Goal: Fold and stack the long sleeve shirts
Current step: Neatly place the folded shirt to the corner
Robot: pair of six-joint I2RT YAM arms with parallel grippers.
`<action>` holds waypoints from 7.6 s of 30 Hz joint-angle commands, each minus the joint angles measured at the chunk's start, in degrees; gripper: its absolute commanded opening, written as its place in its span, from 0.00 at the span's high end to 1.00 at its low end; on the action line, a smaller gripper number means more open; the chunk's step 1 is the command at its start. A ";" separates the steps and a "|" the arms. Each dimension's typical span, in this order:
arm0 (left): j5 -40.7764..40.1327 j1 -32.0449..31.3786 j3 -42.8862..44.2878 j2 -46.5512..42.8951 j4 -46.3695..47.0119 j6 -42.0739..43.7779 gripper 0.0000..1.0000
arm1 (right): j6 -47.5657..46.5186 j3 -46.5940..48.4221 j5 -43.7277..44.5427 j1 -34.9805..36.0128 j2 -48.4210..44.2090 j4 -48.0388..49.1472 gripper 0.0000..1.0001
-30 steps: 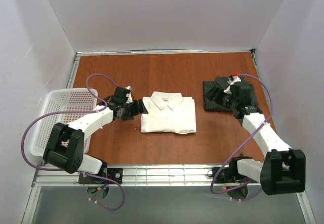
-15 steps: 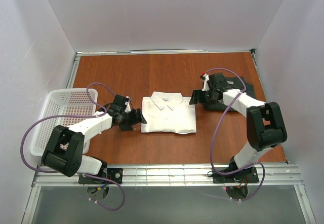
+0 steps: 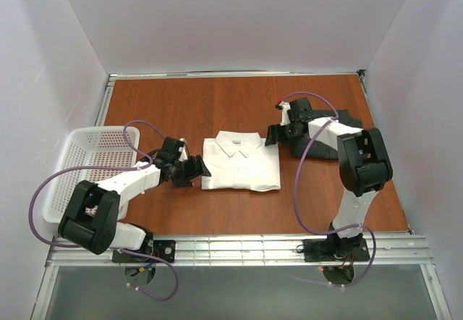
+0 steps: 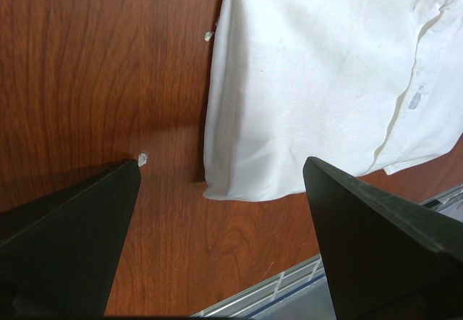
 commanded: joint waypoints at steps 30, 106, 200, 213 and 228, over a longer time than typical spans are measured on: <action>2.88 -2.37 -6.12 2.09 0.45 -3.00 0.15 | -6.49 -1.84 -1.59 3.40 6.57 -1.65 0.89; -11.00 -30.41 69.20 54.48 8.89 -2.82 1.00 | -15.81 28.22 42.09 -23.67 3.23 -5.26 0.99; -10.38 2.11 15.50 -5.20 0.80 13.00 0.18 | 32.53 -28.47 -0.71 -41.95 -34.29 13.82 0.32; -14.78 2.46 12.59 -9.51 1.77 14.05 0.19 | 36.57 -24.07 -4.05 -51.27 -35.63 18.71 0.36; -16.10 2.54 12.68 -8.80 1.77 14.23 0.20 | 37.63 -37.16 -2.30 -57.50 -28.67 29.37 0.60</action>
